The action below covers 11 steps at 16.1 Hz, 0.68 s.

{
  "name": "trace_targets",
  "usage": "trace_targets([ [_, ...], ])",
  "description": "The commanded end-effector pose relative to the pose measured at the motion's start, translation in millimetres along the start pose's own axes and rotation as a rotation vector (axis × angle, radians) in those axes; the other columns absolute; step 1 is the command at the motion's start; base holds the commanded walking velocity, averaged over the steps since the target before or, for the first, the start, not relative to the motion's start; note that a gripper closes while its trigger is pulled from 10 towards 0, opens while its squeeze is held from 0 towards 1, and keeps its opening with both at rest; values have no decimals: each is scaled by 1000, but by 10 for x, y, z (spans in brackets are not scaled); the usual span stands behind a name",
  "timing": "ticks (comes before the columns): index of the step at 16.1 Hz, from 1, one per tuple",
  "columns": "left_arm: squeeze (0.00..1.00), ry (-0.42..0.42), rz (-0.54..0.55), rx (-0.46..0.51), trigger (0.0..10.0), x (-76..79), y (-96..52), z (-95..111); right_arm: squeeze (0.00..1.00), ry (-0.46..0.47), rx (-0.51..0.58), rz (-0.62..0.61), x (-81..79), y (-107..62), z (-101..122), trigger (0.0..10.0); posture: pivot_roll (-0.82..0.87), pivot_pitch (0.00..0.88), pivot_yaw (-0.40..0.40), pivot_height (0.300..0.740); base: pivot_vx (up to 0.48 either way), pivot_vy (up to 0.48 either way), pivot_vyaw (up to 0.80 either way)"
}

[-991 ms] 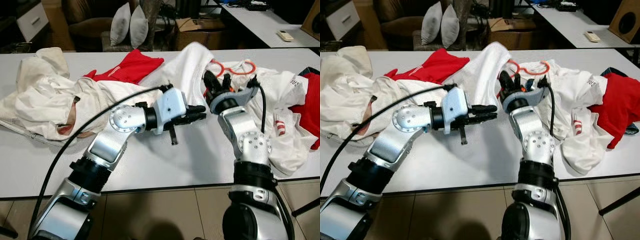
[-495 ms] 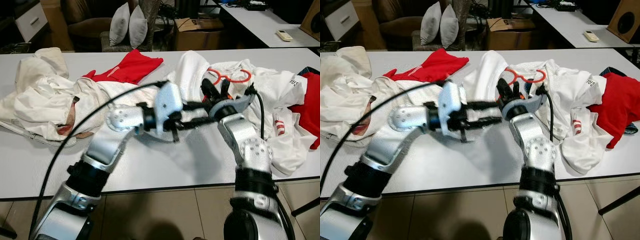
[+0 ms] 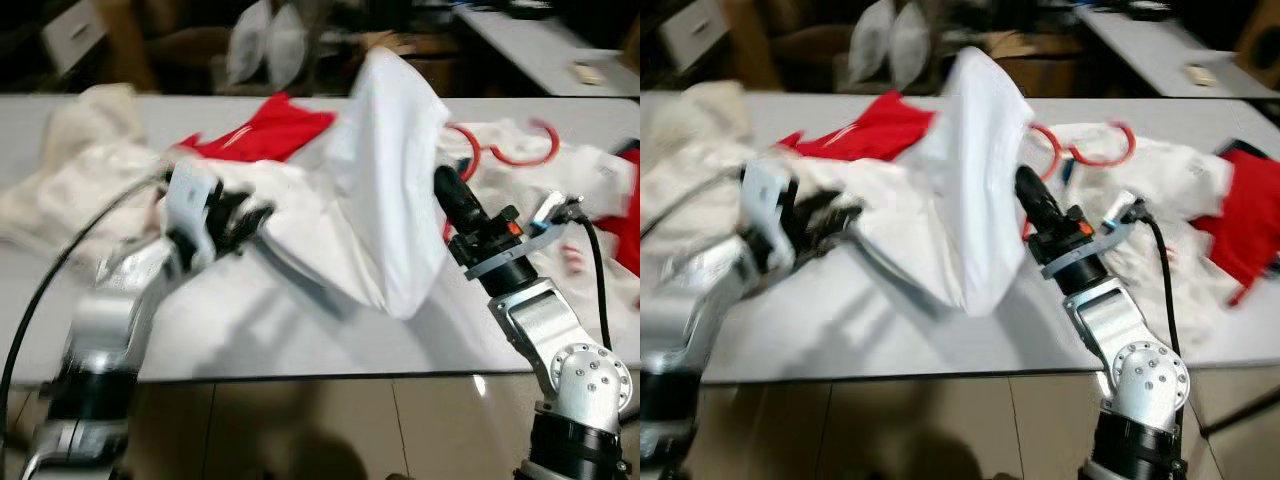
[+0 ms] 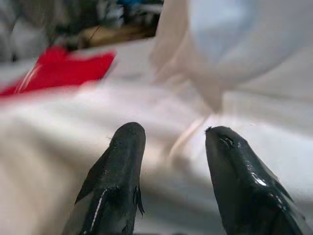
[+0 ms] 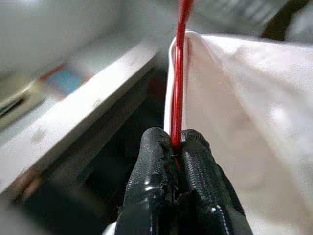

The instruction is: Hang hanger

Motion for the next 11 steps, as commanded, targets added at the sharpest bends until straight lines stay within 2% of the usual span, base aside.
trace_targets([
  [1,0,-69,47,15,10000,-32,-124,18,0,-20,-90,77,-167,-30,-149,10000,-166,0,23,740,0,0,800],
  [3,0,-132,48,0,10000,41,-252,-69,0,-42,-171,107,-243,-97,-262,10000,-158,0,16,740,0,0,800],
  [6,0,-167,-12,55,10000,245,-385,0,0,-86,-312,124,-315,-215,-457,10000,-143,0,-1,740,0,0,796],
  [8,0,-168,-53,58,10000,325,-421,16,0,-101,-356,107,-291,-271,-531,10000,-137,0,-8,740,0,0,800],
  [11,0,-113,-68,-15,10000,385,-432,-81,0,-142,-395,31,-159,-346,-593,10000,-134,0,-11,740,0,0,800],
])
Point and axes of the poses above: a point about 5 cm out from each wrist's last joint towards the gripper, its own y axis pointing out of the wrist towards the gripper, its own z axis along the axis of the wrist's last joint, x = y × z, the point moved 3 cm from there along y, pointing out of the wrist towards the gripper, and after that the axes turned 10 degrees about y, right-handed, at the moved point
